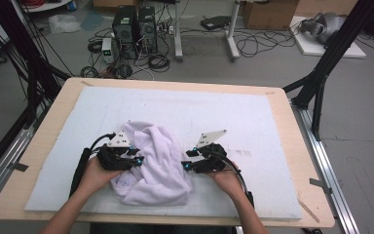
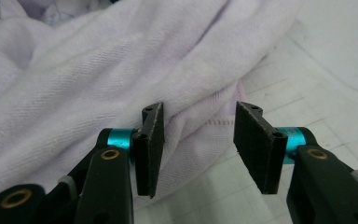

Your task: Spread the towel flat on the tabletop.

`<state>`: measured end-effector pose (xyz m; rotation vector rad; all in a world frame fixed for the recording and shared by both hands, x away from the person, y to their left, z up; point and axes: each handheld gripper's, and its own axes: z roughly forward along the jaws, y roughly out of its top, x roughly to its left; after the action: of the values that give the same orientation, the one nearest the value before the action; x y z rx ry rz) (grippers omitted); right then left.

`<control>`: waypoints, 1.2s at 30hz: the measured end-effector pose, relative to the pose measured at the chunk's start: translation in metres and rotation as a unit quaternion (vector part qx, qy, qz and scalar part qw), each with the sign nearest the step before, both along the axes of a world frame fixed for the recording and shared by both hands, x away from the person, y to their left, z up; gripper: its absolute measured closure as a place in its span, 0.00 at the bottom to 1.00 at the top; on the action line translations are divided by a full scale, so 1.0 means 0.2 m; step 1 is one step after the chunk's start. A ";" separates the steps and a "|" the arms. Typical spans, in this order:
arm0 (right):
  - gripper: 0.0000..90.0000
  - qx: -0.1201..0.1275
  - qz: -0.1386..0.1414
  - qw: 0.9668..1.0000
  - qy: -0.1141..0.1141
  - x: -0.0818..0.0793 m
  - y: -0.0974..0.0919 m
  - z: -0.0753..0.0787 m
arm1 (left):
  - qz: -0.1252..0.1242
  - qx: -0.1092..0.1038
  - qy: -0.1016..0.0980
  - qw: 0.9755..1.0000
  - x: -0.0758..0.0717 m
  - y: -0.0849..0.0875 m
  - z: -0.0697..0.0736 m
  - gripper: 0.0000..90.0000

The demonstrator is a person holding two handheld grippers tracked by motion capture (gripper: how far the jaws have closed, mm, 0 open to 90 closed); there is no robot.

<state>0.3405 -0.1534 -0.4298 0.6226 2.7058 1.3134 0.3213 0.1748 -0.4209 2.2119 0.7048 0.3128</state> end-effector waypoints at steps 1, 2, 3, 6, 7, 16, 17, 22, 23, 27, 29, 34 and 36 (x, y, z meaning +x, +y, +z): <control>0.62 0.001 0.003 1.000 0.004 0.01 0.01 -0.01 | 0.000 -0.005 0.000 1.000 0.00 0.01 -0.01 0.78; 0.64 0.002 0.005 1.000 0.010 0.01 0.02 -0.03 | 0.000 -0.007 0.002 1.000 -0.01 0.02 -0.01 0.79; 0.67 0.000 0.011 1.000 0.012 0.01 0.03 -0.04 | 0.000 -0.006 -0.002 1.000 -0.01 0.02 0.00 0.81; 0.76 -0.013 0.022 1.000 0.011 0.00 0.07 -0.05 | -0.002 -0.011 -0.009 1.000 -0.04 0.04 0.02 0.84; 0.82 -0.014 0.027 0.999 0.014 0.00 0.08 -0.05 | -0.002 -0.013 -0.010 1.000 -0.05 0.04 0.02 0.85; 0.96 0.022 0.035 0.999 0.001 -0.08 -0.01 0.07 | -0.006 -0.027 -0.028 0.999 -0.16 0.12 0.13 0.86; 0.96 0.025 0.033 0.999 -0.003 -0.10 -0.04 0.10 | -0.008 -0.030 -0.030 0.999 -0.17 0.12 0.15 0.86; 0.96 0.045 0.017 0.998 -0.033 -0.23 -0.19 0.23 | -0.026 -0.046 -0.042 0.998 -0.25 0.09 0.22 0.86; 0.96 0.047 0.016 0.998 -0.039 -0.25 -0.22 0.26 | -0.031 -0.048 -0.044 0.997 -0.26 0.08 0.22 0.86; 0.97 0.044 0.015 0.997 -0.055 -0.39 -0.31 0.34 | -0.038 -0.045 -0.046 0.997 -0.33 0.09 0.23 0.86; 0.96 0.035 0.020 0.998 -0.051 -0.44 -0.32 0.34 | -0.038 -0.040 -0.040 0.998 -0.35 0.11 0.21 0.86; 0.96 0.005 0.038 0.999 -0.017 -0.49 -0.29 0.19 | -0.037 -0.025 -0.023 0.999 -0.40 0.16 0.14 0.85; 0.91 0.020 0.036 0.999 -0.011 -0.48 -0.29 0.17 | -0.038 -0.029 -0.020 0.999 -0.40 0.18 0.15 0.81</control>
<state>0.2453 -0.2114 -0.3967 0.5148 2.7151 1.3843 0.2408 0.2098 -0.3911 2.1661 0.5988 0.2938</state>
